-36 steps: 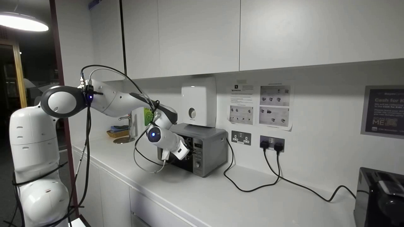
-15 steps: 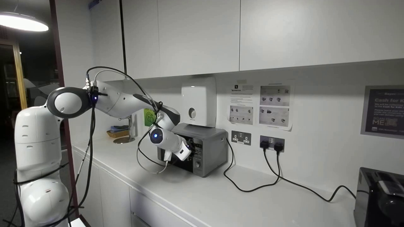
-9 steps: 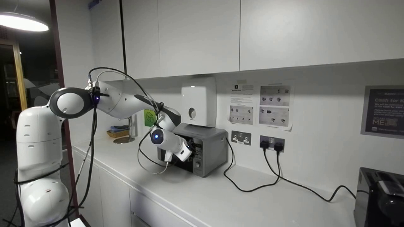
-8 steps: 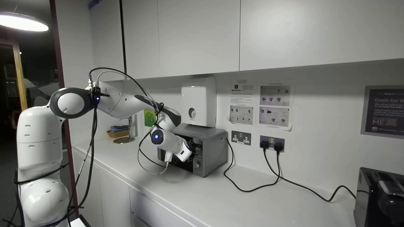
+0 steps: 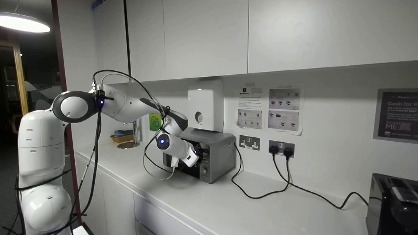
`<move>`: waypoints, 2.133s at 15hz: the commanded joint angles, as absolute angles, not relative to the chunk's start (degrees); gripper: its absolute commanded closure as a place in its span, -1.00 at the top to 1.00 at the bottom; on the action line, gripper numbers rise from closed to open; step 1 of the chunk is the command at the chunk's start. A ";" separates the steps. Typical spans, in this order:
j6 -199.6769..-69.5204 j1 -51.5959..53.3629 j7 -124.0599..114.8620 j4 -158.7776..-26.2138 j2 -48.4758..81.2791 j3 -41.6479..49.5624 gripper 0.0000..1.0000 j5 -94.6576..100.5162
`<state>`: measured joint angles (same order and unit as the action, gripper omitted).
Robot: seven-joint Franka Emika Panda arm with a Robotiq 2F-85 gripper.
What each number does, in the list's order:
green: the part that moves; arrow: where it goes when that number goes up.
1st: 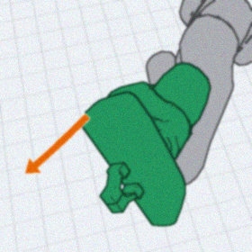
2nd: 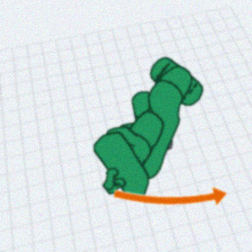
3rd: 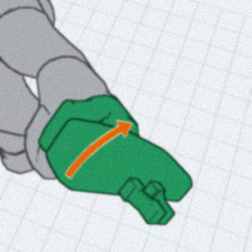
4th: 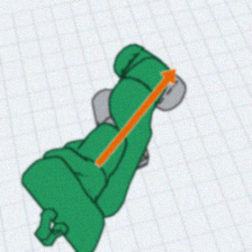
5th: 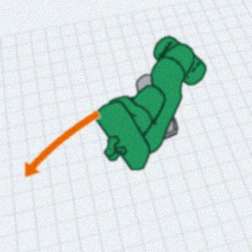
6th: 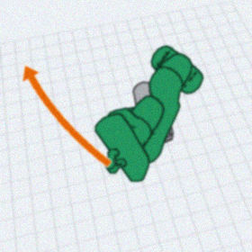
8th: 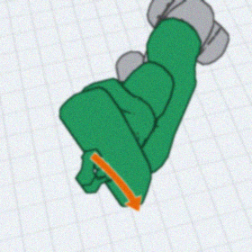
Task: Press a button on the microwave
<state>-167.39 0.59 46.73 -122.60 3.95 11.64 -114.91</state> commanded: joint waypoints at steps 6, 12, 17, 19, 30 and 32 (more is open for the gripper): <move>-168.05 0.53 49.64 -120.03 5.02 11.97 -1.00 -118.17; -167.76 0.59 51.44 -120.93 4.80 11.94 -1.00 -118.03; -167.88 0.61 52.40 -120.80 5.04 11.92 -1.00 -118.34; -168.06 0.62 52.71 -120.52 5.36 11.92 -1.00 -118.55; -167.92 0.60 52.88 -117.92 7.57 12.05 -1.00 -121.73; -167.69 0.61 52.79 -118.53 7.04 12.01 -1.00 -121.56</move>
